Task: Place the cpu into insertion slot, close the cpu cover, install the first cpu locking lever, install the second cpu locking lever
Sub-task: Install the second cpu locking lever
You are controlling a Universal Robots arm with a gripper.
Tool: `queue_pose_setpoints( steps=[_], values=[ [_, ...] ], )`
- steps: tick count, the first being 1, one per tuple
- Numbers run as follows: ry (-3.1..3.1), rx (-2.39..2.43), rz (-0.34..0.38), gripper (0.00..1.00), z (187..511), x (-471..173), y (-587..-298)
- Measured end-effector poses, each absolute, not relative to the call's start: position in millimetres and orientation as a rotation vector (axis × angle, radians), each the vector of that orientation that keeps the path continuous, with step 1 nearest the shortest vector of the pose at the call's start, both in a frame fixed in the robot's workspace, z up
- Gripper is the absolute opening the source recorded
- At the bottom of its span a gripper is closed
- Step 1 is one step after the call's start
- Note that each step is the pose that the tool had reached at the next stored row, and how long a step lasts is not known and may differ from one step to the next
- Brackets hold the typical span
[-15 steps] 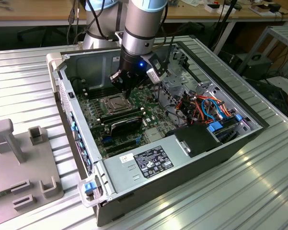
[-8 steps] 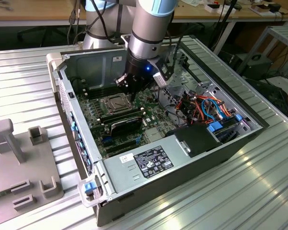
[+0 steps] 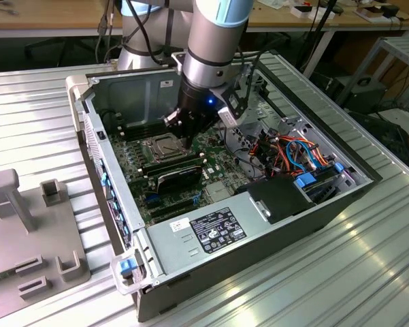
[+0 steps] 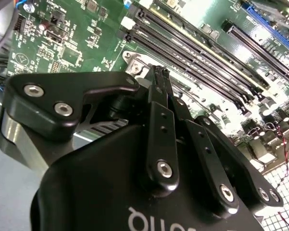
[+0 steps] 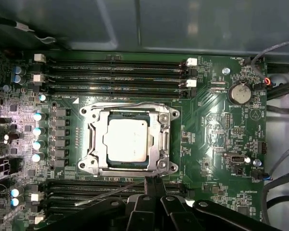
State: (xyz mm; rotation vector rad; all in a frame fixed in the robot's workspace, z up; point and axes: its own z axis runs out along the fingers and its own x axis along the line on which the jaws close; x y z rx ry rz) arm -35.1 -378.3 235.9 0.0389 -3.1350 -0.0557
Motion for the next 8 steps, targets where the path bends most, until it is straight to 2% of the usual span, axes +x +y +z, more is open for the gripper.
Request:
queue_pose_setpoints(
  steps=[8],
  values=[
    [-3.135, 0.039, -0.056, 0.11, 235.7, -42.7, -388.5]
  ],
)
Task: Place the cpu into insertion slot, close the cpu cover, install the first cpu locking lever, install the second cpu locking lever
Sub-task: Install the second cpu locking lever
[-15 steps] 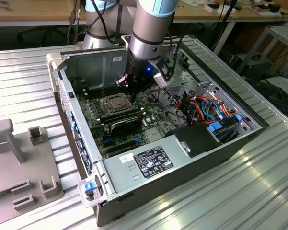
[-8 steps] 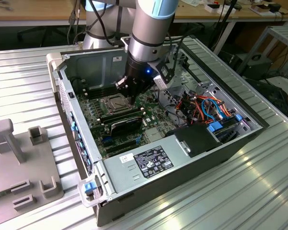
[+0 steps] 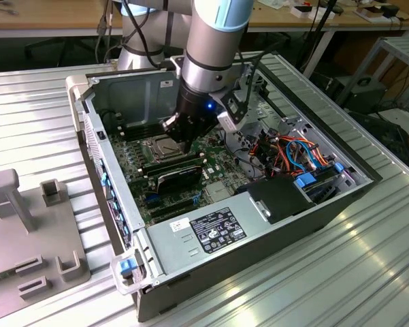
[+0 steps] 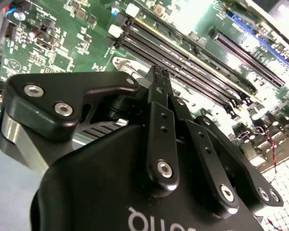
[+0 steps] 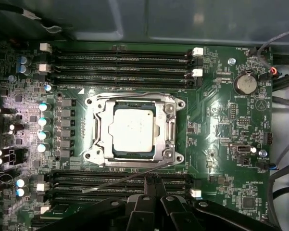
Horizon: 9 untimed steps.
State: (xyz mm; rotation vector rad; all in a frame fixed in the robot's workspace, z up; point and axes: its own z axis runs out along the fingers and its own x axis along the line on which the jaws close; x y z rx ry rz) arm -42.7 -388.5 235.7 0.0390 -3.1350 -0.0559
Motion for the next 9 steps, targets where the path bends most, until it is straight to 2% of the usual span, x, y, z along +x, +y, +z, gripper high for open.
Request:
queue_pose_setpoints(
  steps=[9],
  values=[
    [-3.135, 0.039, -0.056, 0.11, 233.1, -62.4, -388.6]
  ],
)
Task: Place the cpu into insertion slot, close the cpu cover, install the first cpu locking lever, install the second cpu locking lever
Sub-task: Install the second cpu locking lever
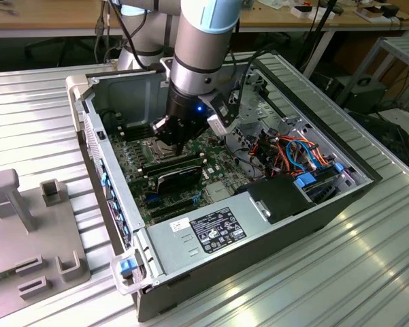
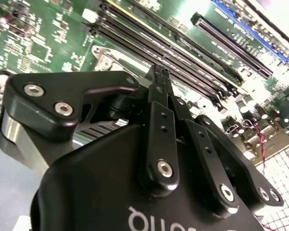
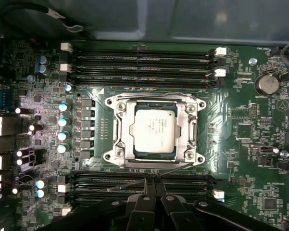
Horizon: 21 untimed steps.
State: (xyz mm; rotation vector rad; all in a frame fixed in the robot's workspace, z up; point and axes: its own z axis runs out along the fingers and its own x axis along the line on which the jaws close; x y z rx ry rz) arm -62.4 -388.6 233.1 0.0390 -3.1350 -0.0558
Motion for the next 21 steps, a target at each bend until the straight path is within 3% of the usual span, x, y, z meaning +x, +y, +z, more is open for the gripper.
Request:
queue_pose_setpoints(
  steps=[21],
  values=[
    [-3.135, 0.039, -0.056, 0.11, 213.8, -98.9, -383.9]
  ],
)
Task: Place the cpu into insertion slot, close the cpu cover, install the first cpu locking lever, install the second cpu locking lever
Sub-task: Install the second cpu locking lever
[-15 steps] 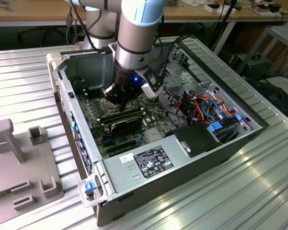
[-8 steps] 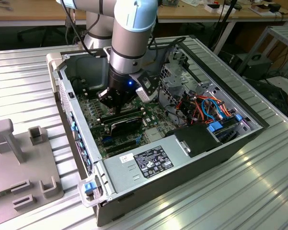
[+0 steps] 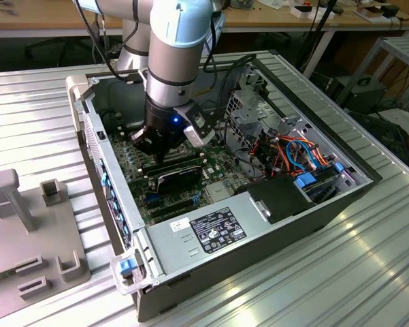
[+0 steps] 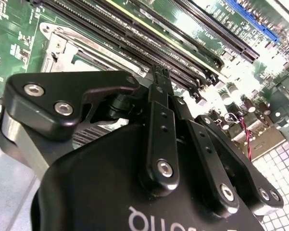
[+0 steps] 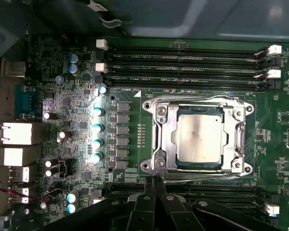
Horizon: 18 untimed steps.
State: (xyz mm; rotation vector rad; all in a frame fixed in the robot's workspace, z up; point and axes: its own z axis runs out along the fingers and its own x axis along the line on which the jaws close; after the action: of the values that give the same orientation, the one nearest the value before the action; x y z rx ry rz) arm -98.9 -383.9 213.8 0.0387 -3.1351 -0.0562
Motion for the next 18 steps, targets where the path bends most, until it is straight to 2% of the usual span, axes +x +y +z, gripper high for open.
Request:
queue_pose_setpoints(
  steps=[18],
  values=[
    [-3.135, 0.038, -0.056, 0.11, 213.3, -108.4, -382.7]
  ],
)
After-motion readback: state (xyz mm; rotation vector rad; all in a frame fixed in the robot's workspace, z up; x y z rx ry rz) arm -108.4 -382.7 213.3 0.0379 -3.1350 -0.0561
